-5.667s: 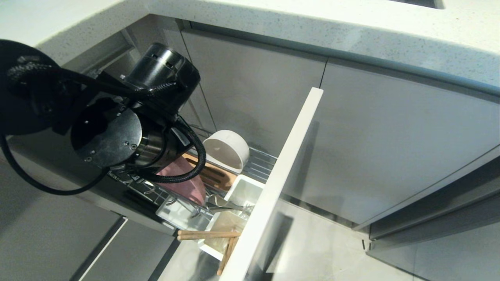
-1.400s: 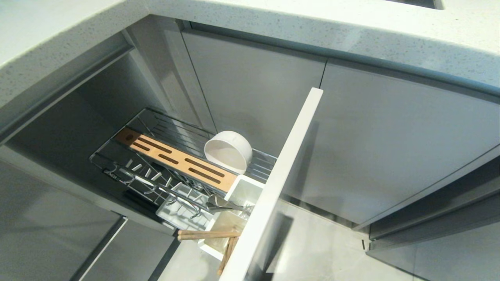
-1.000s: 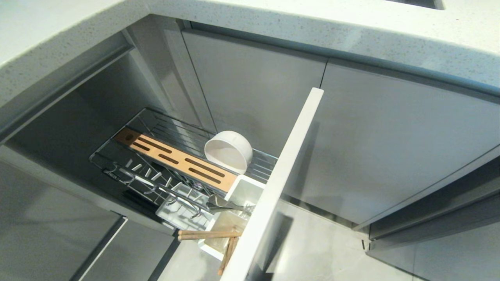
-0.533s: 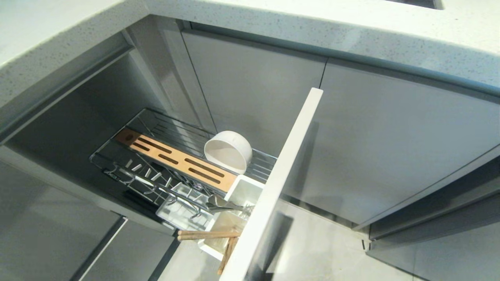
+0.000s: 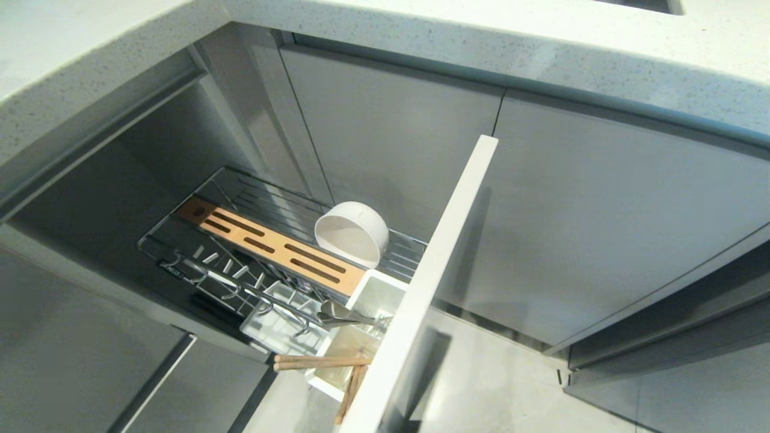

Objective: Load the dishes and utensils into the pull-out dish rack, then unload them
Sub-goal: Take the plate out of the cupboard, then take the bowl out of the cupboard

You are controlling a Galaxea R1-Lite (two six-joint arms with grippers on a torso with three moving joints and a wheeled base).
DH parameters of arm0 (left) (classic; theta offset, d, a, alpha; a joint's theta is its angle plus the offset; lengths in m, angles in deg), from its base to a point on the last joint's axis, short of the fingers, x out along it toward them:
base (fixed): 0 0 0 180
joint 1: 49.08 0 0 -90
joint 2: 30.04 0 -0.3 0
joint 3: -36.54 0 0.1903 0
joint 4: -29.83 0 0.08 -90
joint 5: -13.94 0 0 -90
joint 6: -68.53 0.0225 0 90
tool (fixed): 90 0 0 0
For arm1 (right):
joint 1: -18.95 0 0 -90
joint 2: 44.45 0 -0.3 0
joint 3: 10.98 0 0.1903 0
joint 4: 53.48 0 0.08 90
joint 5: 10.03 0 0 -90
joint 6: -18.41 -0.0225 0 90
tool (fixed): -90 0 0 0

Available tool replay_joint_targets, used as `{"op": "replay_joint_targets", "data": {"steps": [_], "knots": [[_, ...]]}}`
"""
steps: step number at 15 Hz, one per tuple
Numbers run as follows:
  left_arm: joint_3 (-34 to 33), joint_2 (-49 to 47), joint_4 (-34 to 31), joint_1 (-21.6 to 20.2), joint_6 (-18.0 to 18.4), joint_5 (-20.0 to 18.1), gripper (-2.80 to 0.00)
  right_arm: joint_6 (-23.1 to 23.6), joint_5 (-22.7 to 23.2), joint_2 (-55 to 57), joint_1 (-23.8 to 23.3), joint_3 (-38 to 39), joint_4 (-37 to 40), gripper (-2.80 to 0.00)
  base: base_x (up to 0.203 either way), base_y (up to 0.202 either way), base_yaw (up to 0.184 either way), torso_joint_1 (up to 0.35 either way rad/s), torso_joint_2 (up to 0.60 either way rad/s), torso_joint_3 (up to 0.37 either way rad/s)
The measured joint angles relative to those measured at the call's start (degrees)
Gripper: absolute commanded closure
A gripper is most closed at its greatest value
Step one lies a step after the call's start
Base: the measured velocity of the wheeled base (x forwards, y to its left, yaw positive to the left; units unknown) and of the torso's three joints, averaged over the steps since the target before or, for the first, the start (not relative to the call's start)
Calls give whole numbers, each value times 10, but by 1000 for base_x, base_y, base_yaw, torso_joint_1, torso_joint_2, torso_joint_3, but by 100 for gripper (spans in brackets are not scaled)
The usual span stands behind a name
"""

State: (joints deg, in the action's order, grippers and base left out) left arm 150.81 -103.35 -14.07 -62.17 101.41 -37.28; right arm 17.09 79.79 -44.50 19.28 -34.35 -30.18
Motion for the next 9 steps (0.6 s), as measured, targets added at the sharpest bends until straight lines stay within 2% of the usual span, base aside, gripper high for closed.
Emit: {"op": "replay_joint_targets", "data": {"steps": [4, 5, 9], "knots": [[0, -6, -5, 4, -1, 1, 0, 0, 0, 0, 0, 0, 0, 0, 0, 0, 0, 0, 0, 0], [0, -6, -13, 5, -1, 1, -280, 0, 0, 0, 0, 0, 0, 0, 0, 0, 0, 0, 0, 0], [-1, -6, -22, 10, -4, -2, -280, 0, 0, 0, 0, 0, 0, 0, 0, 0, 0, 0, 0, 0]]}}
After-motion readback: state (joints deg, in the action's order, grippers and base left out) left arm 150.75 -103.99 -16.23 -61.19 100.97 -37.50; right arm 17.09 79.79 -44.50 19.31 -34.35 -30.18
